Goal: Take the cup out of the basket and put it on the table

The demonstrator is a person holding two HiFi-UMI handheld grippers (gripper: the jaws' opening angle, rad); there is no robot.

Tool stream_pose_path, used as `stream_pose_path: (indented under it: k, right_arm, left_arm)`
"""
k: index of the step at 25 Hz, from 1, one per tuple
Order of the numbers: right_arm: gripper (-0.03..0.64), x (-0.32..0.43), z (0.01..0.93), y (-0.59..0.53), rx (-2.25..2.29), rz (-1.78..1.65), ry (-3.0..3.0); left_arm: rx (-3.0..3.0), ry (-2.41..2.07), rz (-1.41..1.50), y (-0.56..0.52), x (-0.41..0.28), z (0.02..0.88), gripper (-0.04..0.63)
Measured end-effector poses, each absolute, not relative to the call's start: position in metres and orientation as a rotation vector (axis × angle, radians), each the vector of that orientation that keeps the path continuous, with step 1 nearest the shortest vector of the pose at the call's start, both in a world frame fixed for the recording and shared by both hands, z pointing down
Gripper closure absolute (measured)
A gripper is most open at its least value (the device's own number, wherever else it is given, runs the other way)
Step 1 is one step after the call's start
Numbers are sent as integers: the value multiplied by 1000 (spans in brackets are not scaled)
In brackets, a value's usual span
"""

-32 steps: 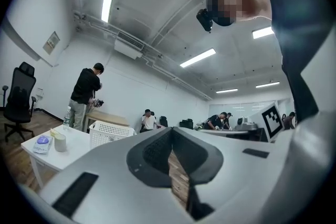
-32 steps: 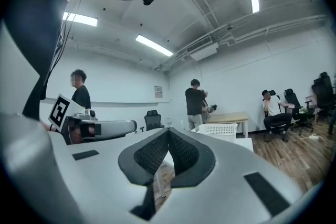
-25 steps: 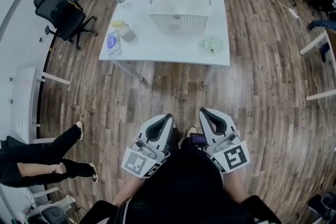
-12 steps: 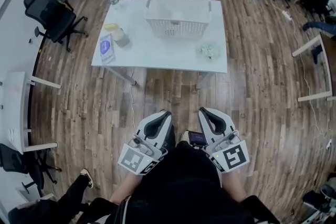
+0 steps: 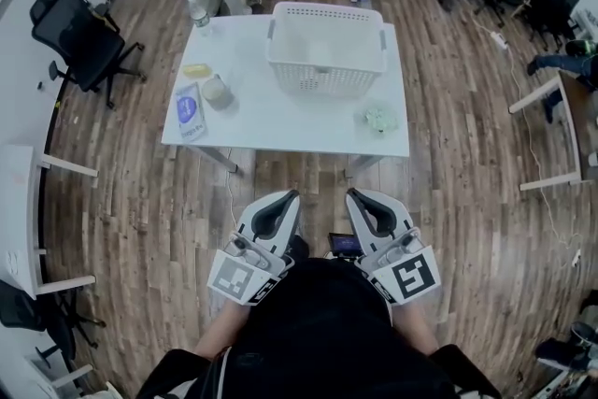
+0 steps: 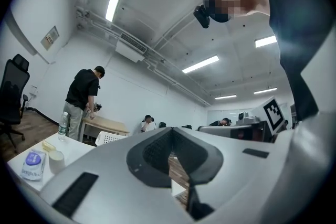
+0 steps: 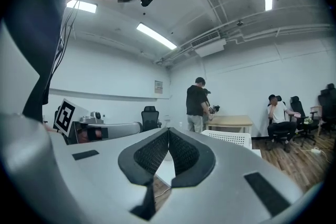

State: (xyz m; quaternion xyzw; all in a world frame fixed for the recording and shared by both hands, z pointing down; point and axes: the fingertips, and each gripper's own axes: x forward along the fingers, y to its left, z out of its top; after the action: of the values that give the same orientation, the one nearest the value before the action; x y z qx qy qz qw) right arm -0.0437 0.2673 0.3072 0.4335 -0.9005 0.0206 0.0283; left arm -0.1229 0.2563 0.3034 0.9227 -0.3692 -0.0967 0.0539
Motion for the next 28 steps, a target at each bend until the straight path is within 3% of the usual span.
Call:
stream_pose_path:
  k: [15,28]
  right_arm:
    - [592,-71,316,213,1475,122,-2658]
    - [592,-45,326,164,1506,179,-2660]
  left_arm:
    - [2777,-1089,-262,195,-191,326,584]
    - [2773,-1085,-183,150,-165,335,584]
